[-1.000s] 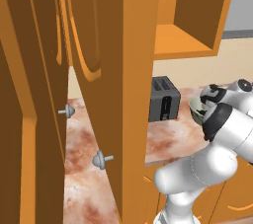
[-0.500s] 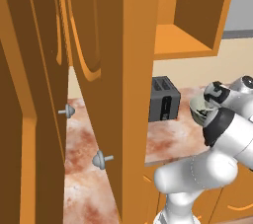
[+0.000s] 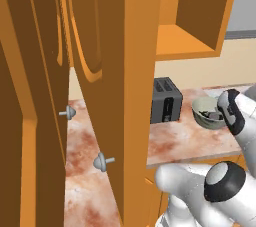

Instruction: Pick the eggplants from the cabinet and place them in one bowl. Pick the sweet potato from the sink and place it in the other bowl.

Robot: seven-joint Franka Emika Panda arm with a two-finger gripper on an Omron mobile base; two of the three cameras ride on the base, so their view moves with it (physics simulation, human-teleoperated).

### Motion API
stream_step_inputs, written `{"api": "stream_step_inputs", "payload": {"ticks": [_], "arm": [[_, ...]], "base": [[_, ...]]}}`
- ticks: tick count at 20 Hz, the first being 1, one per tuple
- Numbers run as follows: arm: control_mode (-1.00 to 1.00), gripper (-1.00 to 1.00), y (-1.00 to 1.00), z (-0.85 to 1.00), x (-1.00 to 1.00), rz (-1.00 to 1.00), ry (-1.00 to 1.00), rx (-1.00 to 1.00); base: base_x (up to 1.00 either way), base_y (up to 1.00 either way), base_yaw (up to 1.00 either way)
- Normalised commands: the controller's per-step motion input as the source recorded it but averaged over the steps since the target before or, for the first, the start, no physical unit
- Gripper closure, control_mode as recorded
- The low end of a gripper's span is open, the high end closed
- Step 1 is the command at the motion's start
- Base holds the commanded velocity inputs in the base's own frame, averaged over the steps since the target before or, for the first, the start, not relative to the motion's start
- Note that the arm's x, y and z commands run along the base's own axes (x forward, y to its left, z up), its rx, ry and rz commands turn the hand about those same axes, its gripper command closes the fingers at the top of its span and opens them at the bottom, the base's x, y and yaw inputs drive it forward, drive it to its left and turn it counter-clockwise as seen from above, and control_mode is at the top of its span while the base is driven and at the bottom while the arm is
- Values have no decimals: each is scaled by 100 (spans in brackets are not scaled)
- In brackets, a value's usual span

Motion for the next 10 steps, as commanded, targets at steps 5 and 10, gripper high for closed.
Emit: {"api": "stream_step_inputs", "payload": {"ticks": [5,10], "arm": [[-100,-100,65,46,-76,0,-1,-1],[-100,-100,61,46,-75,0,3,-6]], "base": [[0,0,0],[0,0,0]]}}
